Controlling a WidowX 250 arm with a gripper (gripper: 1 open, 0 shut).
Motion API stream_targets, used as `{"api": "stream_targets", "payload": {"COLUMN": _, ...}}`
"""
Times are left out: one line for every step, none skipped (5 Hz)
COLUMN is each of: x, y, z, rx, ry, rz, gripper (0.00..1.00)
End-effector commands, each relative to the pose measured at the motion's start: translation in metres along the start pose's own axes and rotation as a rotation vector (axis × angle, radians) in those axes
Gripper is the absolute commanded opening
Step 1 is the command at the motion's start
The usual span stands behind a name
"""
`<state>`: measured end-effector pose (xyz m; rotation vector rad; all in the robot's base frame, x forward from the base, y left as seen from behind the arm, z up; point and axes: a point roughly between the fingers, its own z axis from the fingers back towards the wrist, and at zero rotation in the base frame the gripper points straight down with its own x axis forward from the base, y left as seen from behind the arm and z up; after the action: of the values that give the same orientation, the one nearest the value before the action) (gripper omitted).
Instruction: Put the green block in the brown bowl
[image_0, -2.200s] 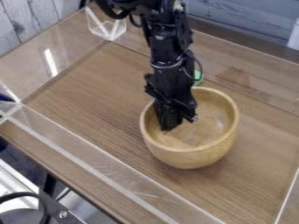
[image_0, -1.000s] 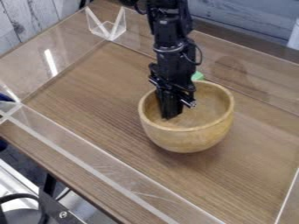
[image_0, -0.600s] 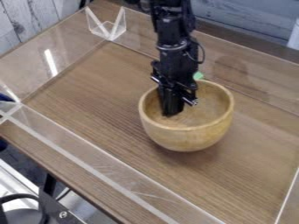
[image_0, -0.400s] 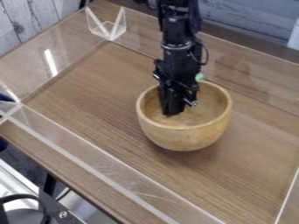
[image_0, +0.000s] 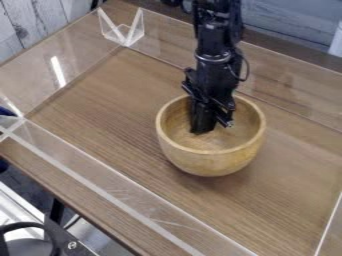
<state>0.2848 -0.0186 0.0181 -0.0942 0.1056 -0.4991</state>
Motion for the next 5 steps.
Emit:
{"api": "stream_targets", "payload": {"x": 0.002, "y": -0.017, "z": -0.01, "rx": 0.001, "ry": 0.024, "rz": -0.053, "gripper": 0.0}}
{"api": "stream_targets", "payload": {"x": 0.002, "y": -0.022, "z": -0.009, "rx": 0.012, "ry": 0.028, "rz": -0.068, "gripper": 0.0}}
{"api": "stream_targets", "payload": {"x": 0.006, "y": -0.023, "z": -0.008, "rx": 0.003, "ry": 0.026, "rz": -0.069, "gripper": 0.0}}
{"api": "stream_targets", "payload": {"x": 0.009, "y": -0.023, "z": -0.006, "rx": -0.006, "ry": 0.023, "rz": -0.067, "gripper": 0.0}}
{"api": "stream_targets", "payload": {"x": 0.006, "y": -0.026, "z": 0.0, "rx": -0.007, "ry": 0.015, "rz": -0.041, "gripper": 0.0}}
